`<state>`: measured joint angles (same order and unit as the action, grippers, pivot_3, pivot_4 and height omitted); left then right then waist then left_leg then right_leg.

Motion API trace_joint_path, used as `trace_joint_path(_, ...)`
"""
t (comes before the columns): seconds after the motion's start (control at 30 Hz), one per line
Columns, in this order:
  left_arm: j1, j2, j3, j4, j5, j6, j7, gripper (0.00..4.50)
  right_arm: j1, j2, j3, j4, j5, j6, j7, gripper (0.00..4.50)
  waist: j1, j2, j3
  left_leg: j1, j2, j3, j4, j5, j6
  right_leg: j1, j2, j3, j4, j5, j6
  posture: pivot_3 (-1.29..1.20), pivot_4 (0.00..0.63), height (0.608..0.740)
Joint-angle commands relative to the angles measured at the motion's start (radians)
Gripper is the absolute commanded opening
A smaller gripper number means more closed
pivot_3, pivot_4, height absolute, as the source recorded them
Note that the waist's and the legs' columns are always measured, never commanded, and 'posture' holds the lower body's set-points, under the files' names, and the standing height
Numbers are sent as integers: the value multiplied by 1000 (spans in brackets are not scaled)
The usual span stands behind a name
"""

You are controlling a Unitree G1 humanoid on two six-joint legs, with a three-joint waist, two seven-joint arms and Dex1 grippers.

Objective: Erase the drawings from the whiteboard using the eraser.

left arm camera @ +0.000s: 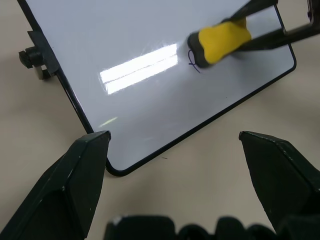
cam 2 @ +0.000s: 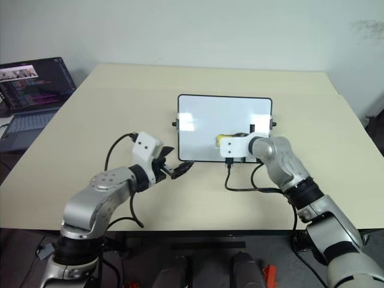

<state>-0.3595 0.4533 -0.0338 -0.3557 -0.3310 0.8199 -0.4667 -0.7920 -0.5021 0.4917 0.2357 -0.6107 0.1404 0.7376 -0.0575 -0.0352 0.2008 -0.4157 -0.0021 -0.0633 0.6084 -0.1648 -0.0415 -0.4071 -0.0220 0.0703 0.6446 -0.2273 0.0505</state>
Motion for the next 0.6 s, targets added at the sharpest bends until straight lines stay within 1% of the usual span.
trace_joint_path(0.03, -17, -3, 5, -25, 0, -21, 1, 4500, 28, -8, 15, -34, -22, 13, 33, 967, 0, 0, 0, 0, 0, 0, 0, 0, 0, 0, 0, 0, 0, 0, 0, 0, 150, 740)
trace_joint_path(0.2, -16, -4, 5, -25, -1, -22, 0, 4500, 41, 10, 11, -53, -37, 41, 31, 967, 0, 0, 0, 0, 0, 0, 0, 0, 0, 0, 0, 0, 0, 0, 0, 0, 150, 740)
trace_joint_path(0.37, -19, -3, 7, -23, -1, -22, 0, 4500, 1, 12, -5, -20, -49, 45, 8, 967, 0, 0, 0, 0, 0, 0, 0, 0, 0, 0, 0, 0, 0, 0, 0, 0, 150, 740)
trace_joint_path(0.6, -22, -5, 8, -27, -3, -20, 1, 4500, -95, 44, -30, -1, -62, 83, -16, 967, 0, 0, 0, 0, 0, 0, 0, 0, 0, -1, 0, 0, 0, 0, 0, 0, 150, 740)
